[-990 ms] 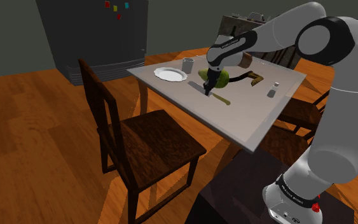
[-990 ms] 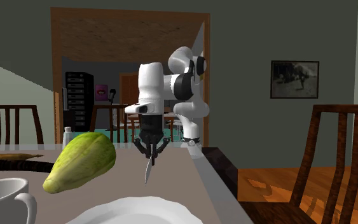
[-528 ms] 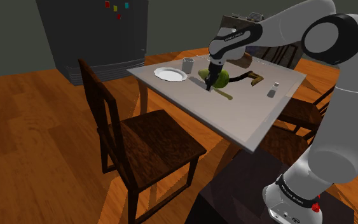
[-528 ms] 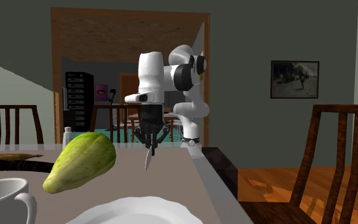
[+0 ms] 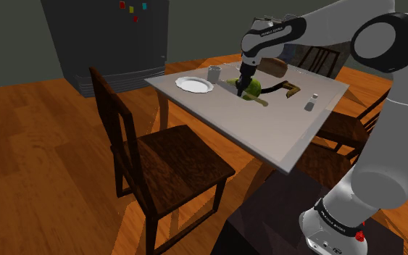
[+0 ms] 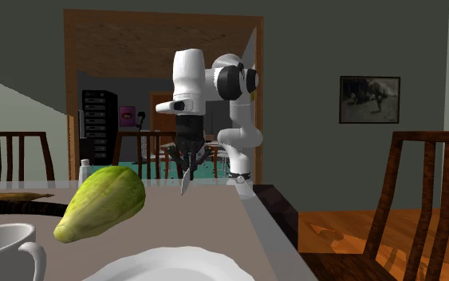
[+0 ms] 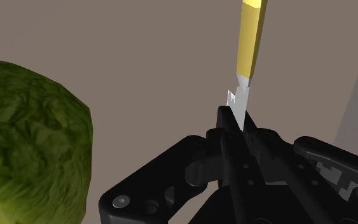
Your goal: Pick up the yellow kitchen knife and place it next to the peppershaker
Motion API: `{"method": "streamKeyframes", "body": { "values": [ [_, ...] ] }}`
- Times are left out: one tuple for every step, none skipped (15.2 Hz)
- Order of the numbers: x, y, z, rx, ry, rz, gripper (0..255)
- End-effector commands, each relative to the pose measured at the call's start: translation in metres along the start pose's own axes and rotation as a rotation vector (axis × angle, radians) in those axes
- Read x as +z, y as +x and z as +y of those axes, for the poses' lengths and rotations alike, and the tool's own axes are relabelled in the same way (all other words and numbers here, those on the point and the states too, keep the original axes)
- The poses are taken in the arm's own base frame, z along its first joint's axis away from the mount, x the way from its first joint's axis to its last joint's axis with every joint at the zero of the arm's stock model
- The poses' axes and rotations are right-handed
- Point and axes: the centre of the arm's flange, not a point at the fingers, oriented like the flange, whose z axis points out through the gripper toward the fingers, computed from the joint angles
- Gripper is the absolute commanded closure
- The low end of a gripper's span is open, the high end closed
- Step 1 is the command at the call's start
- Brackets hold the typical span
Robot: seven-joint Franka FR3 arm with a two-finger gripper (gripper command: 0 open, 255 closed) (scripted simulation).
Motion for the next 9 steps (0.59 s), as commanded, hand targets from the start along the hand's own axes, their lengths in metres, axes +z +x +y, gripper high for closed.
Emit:
{"method": "streamKeyframes", "body": {
  "values": [
    [-0.011,0.0,-0.001,0.0,0.0,-0.001,255],
    [-0.016,0.0,-0.001,0.0,0.0,-0.001,255],
    [-0.021,0.0,-0.001,0.0,0.0,-0.001,255],
    [-0.027,0.0,-0.001,0.0,0.0,-0.001,255],
    [-0.032,0.001,-0.001,0.0,0.0,-0.001,255],
    [-0.037,0.001,-0.001,0.0,0.0,-0.001,255],
    [-0.043,0.001,-0.001,0.0,0.0,-0.001,255],
    [-0.048,0.001,-0.001,0.0,0.0,-0.001,255],
    [-0.053,0.001,-0.001,0.0,0.0,-0.001,255]
  ]
}}
